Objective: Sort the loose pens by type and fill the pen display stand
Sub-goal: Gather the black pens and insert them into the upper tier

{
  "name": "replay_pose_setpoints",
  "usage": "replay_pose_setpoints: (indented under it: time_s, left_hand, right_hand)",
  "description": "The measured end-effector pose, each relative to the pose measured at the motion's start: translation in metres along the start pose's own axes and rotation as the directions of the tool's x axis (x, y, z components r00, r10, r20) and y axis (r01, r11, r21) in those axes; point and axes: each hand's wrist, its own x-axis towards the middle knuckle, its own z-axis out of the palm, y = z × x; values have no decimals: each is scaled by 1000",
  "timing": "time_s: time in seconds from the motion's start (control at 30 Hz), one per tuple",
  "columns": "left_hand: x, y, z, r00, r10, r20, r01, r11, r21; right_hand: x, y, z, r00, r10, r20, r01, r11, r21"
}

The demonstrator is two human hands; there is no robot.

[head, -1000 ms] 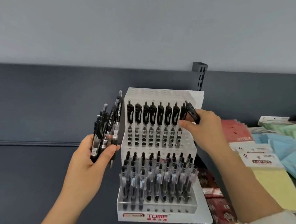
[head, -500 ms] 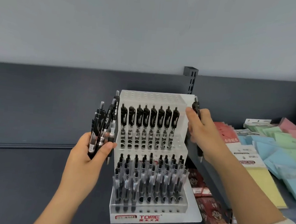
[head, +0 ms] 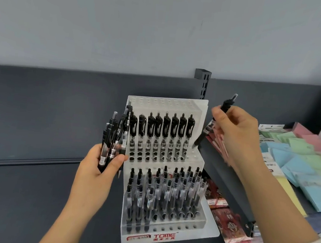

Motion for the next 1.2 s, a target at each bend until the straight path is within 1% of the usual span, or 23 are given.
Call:
replay_pose_setpoints:
  time_s: [0.07, 0.17, 0.3, 0.43, 0.53, 0.6, 0.63, 0.77, 0.87, 1.03, 1.1, 1.17, 1.2]
  left_hand:
    - [0, -1, -1, 1000, -1, 3, 1, 1000, -2]
    - [1, -3, -3, 1000, -6, 8, 6, 1000, -2]
    - [1, -4, -5, 1000, -9, 6, 9, 1000, -4]
    - [0, -3, -5, 1000, -8, 10, 8, 1000, -3]
    - [0, -1, -5, 1000, -2, 5, 2, 1000, -8]
    - [1, 0, -5, 1000, -3, 4, 3, 1000, -15]
    - [1, 0, -5, 1000, -2, 4, 2, 1000, -16]
    - [-1, 0, -3, 1000, 1, 7, -1, 1000, -11]
    - [-1, 1, -3, 1000, 1, 1, -1, 1000, -22]
    - [-2, 2, -2, 1000, -3, 17, 4, 1000, -31]
    - [-3, 2, -1, 1000, -3, 23, 4, 999, -37]
    - [-4, 3, -1, 1000, -3, 27, 4, 999, -44]
    - [-3, 2, -1, 999, -5, 32, 6, 999, -47]
  right_hand:
    - [2, 1, 3, 1000, -21, -7, 21, 998, -54]
    - [3, 8, 8, 999, -28, 47, 35, 987, -156]
    - [3, 12, 11, 994, -49, 95, 77, 946, -316]
    - [9, 9, 9, 990, -6, 141, 65, 908, -414]
    - [10, 15, 11, 968, 81, 236, 45, 873, -486]
    - [7, 21, 14, 955, 92, 282, 73, 849, -524]
    - [6, 24, 16, 959, 81, 272, 78, 847, -526]
    - [0, 27, 18, 991, 16, 129, 45, 888, -458]
    - [-4, 32, 18, 993, -16, 120, 75, 862, -502]
    - [-2, 37, 14, 996, -11, 88, 54, 862, -504]
    - [-5, 38, 13, 998, -45, 53, 66, 858, -509]
    - [-11, 31, 14, 993, -113, 12, 104, 858, -503]
    - [-16, 24, 15, 991, -136, 17, 127, 867, -482]
